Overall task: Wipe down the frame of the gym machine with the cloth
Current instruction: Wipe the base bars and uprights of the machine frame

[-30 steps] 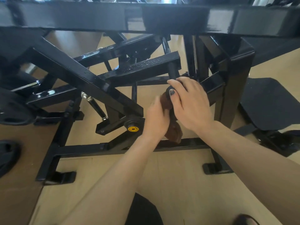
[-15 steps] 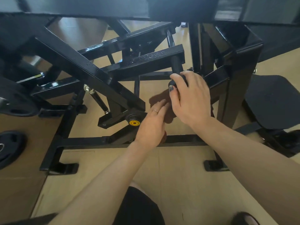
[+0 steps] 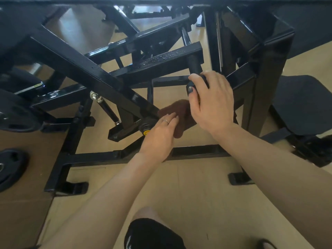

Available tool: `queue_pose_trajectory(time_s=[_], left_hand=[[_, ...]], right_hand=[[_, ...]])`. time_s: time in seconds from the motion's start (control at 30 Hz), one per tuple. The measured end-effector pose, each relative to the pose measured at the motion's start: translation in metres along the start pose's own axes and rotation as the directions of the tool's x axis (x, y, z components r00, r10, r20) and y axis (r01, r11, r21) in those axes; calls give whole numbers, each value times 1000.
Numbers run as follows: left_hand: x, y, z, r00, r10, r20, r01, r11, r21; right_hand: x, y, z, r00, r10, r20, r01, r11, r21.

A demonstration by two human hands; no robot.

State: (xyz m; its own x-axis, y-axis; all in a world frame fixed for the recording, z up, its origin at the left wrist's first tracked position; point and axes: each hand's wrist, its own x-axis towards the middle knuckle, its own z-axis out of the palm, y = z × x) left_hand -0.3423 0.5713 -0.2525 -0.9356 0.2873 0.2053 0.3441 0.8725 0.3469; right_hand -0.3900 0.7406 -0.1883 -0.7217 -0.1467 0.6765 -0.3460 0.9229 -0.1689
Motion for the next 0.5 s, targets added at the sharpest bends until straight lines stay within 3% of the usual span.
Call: queue_pose_trajectory(time_s=[0.2,0.4,0.5], left_hand=[[-7,-12,4,997,-33,68,22,987,158],[-3,-22,-16,980,22,196,-89,937,338],[-7,-22,-29,981,-91,170,26,935,353]], right_hand=[[-1,0,-1,1000,7,-4,-7,999,32],[-1,4,-2,999,-46,-5,46,999,24],[-1,2,1,1000,-19,-22,20,999,41]])
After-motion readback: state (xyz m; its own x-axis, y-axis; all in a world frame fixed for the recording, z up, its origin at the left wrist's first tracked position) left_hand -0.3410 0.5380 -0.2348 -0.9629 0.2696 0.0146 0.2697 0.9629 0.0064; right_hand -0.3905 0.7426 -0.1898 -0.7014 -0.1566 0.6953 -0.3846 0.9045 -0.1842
